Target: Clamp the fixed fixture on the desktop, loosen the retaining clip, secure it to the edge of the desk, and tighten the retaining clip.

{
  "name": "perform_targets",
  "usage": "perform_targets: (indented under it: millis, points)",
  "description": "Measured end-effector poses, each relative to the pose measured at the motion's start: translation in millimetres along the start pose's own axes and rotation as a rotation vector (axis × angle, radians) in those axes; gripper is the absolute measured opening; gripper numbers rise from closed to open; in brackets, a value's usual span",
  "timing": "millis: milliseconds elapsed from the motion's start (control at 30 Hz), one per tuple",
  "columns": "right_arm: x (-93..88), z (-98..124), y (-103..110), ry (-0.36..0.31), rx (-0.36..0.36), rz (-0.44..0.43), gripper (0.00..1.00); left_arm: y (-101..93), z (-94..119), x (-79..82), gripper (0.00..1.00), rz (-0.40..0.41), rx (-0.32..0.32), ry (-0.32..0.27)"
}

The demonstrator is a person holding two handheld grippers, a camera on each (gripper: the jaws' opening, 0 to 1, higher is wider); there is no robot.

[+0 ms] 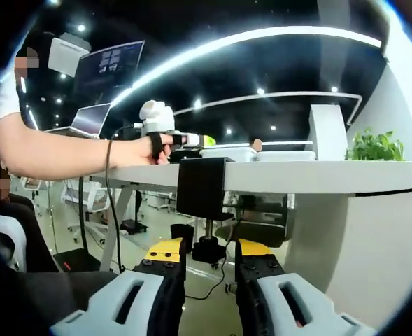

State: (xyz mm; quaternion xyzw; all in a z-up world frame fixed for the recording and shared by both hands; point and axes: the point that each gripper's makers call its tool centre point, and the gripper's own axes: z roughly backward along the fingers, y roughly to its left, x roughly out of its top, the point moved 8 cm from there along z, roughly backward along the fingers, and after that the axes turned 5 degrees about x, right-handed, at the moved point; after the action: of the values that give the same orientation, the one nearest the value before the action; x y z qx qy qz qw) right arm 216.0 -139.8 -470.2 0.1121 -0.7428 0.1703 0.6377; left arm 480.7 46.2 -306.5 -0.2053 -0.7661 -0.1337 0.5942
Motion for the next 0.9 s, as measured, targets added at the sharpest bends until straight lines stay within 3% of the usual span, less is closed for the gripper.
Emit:
perform_targets:
  millis: [267,333,633,900]
  points:
    - [3.2,4.6,1.6,-0.003,-0.012,0.016,0.26,-2.3,1.3,0.0,0.21,0.014,-0.016,0.003]
    - [3.4,6.0,4.5,-0.006,-0.012,0.012,0.26,-6.5,2.3,-3.4,0.21,0.062,-0.051,0.032]
    - [3.3,7.3,10.1,-0.019,-0.004,0.006,0.26,-24.8,7.6,-10.0,0.26,0.004,-0.146,0.092]
    - [6.4,15.3,10.4,-0.03,-0.009,0.024,0.26,-36.0,24.1,-8.3,0.27,0.02,-0.197,0.114]
